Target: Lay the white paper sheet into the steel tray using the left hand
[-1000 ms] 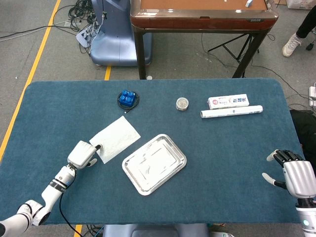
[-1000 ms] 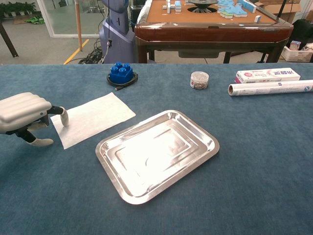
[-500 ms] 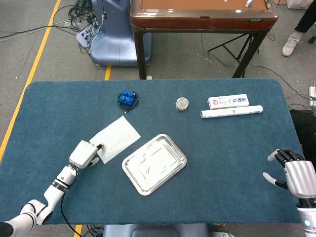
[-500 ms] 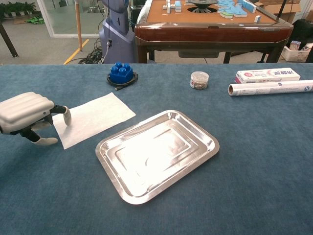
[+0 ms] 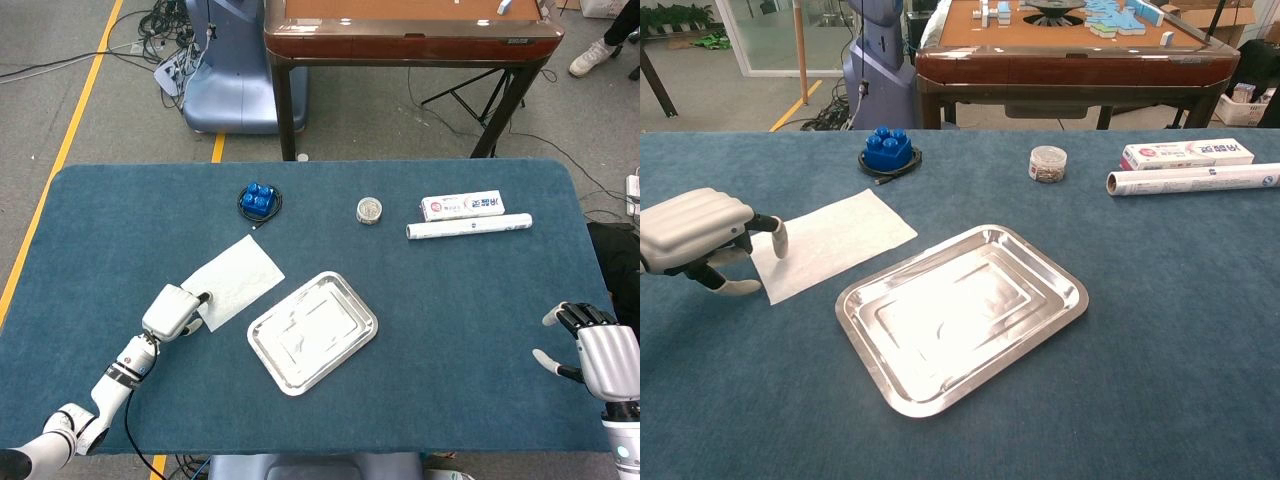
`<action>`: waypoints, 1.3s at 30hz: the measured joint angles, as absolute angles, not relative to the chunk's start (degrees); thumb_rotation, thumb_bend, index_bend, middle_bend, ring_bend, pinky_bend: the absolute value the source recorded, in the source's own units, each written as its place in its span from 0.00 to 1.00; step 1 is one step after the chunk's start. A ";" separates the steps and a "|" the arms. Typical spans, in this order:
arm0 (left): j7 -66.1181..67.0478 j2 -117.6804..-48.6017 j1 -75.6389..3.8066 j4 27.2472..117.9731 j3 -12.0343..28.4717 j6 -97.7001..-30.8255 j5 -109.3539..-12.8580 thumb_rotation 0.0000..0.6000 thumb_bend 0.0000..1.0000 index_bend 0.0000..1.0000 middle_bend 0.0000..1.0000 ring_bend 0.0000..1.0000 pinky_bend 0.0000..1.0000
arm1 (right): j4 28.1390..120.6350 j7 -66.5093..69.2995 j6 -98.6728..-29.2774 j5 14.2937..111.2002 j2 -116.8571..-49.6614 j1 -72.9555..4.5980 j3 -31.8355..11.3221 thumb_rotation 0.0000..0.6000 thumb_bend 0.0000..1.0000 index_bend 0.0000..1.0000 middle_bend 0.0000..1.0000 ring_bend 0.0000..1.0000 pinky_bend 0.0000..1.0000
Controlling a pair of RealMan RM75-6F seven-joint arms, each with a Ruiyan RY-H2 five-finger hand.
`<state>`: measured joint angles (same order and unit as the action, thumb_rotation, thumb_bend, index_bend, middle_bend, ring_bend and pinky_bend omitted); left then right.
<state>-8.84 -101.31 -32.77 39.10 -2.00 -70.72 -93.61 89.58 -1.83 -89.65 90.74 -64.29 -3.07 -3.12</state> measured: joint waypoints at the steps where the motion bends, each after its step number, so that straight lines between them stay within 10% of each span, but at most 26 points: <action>1: -8.97 -101.38 -32.79 39.04 -2.06 -70.75 -93.65 1.00 0.30 0.46 1.00 1.00 1.00 | 89.58 -1.79 -89.65 90.70 -64.28 -3.07 -3.14 1.00 0.10 0.47 0.43 0.34 0.47; 39: -13.34 -101.19 -32.44 42.36 -1.33 -71.51 -92.41 1.00 0.44 0.56 1.00 1.00 1.00 | 89.58 -1.39 -89.71 90.52 -64.09 -3.05 -3.36 1.00 0.10 0.47 0.43 0.34 0.47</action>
<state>-13.34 -101.19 -32.44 42.36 -1.33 -71.51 -92.41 89.58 -1.39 -89.71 90.52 -64.09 -3.05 -3.36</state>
